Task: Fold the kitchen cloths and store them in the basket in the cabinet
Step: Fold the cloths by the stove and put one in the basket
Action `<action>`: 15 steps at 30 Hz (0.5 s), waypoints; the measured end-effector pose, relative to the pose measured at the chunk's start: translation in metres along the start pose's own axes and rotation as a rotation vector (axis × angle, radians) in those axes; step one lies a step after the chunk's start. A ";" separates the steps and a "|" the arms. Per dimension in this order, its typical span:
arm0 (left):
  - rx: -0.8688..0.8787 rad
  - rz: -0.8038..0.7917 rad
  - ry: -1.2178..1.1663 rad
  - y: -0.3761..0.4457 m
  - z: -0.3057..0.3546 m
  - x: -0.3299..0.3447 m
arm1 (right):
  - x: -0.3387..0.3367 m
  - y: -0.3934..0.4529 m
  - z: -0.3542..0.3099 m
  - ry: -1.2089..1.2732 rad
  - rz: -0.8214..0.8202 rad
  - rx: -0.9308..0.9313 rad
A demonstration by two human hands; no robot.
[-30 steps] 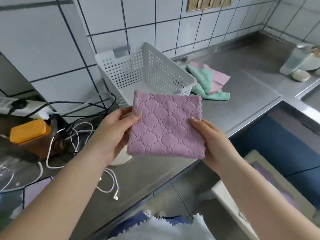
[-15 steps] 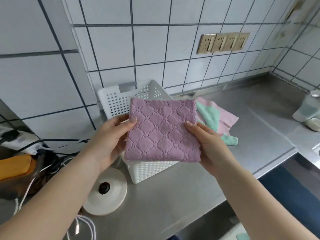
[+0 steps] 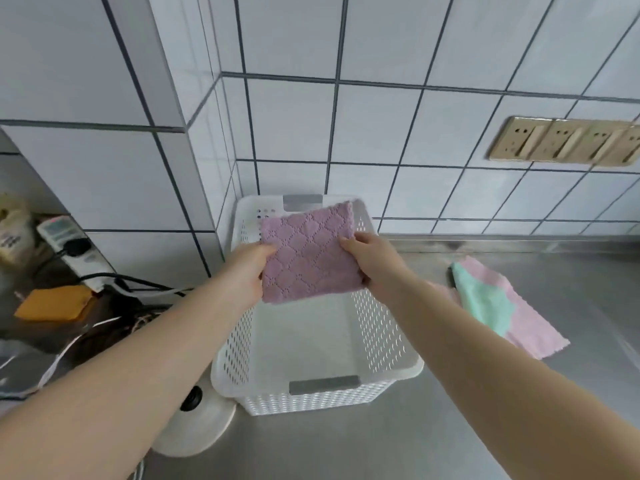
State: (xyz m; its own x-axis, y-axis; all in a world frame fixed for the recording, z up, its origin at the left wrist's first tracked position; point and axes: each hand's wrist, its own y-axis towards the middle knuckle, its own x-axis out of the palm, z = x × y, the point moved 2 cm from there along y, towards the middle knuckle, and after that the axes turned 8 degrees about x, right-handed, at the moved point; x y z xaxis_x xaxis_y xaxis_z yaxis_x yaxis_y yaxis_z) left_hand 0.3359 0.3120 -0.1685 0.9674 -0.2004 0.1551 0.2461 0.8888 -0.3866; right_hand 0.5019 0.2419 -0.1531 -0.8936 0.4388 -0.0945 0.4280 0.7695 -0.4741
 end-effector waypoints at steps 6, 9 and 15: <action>-0.052 0.184 0.182 0.047 -0.026 -0.004 | 0.012 0.060 0.015 -0.228 0.094 0.071; -0.072 0.245 0.258 0.112 -0.068 -0.022 | 0.020 0.084 0.029 -0.224 0.089 0.132; -0.099 0.253 0.354 0.106 -0.061 -0.001 | 0.039 0.123 0.062 -0.108 0.124 0.254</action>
State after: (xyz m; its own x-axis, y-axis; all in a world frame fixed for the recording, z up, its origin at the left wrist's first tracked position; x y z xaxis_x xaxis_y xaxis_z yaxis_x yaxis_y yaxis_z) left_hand 0.3651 0.3811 -0.2652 0.9548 -0.1259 -0.2693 -0.0127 0.8879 -0.4600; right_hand 0.5117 0.3250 -0.2697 -0.8519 0.4593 -0.2515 0.4989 0.5663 -0.6561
